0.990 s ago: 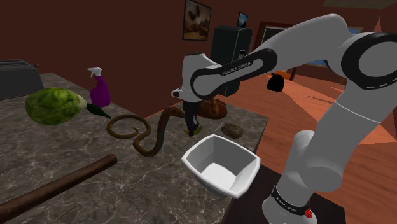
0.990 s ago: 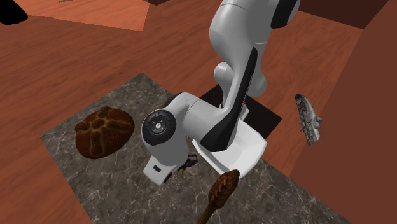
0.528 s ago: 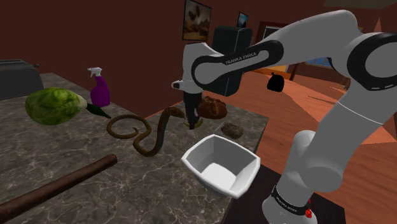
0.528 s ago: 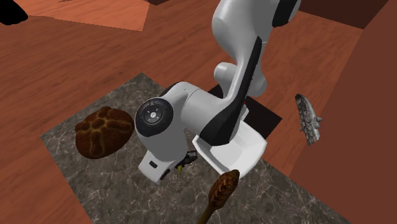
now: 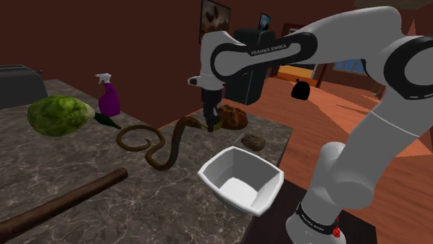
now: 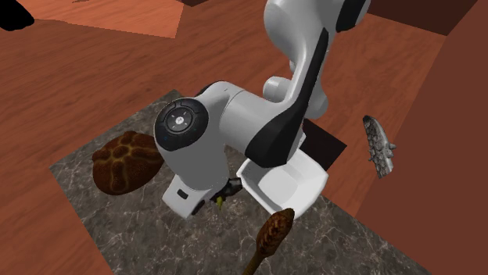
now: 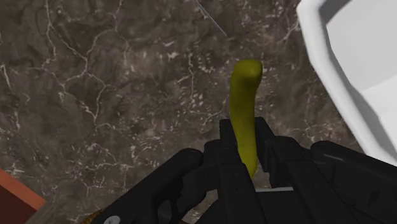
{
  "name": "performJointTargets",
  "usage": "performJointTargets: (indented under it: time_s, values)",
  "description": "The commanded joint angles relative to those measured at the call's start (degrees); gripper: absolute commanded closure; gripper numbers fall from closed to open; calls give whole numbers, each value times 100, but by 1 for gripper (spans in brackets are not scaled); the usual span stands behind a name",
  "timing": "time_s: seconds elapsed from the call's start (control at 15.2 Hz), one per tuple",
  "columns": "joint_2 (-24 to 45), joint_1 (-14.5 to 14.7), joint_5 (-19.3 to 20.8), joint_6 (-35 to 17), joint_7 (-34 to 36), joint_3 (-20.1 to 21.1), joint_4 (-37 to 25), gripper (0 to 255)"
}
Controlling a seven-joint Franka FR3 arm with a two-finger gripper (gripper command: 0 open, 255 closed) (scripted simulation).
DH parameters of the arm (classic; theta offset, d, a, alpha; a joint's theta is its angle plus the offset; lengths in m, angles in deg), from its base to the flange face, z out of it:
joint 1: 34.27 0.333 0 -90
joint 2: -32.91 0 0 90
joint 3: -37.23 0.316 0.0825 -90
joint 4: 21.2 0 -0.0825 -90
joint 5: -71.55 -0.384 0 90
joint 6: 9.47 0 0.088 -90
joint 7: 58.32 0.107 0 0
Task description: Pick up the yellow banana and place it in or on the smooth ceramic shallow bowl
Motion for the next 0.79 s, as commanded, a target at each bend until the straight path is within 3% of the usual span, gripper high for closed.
performJointTargets:
  time_s: [0.0, 0.26, 0.73]
  values:
    - [-24, 3, -1, 153, 4, 4, -125, 255]
    - [-57, 3, -2, 434, 3, 5, -374, 255]
    - [-1403, 251, -190, 529, 547, 384, 878, 255]
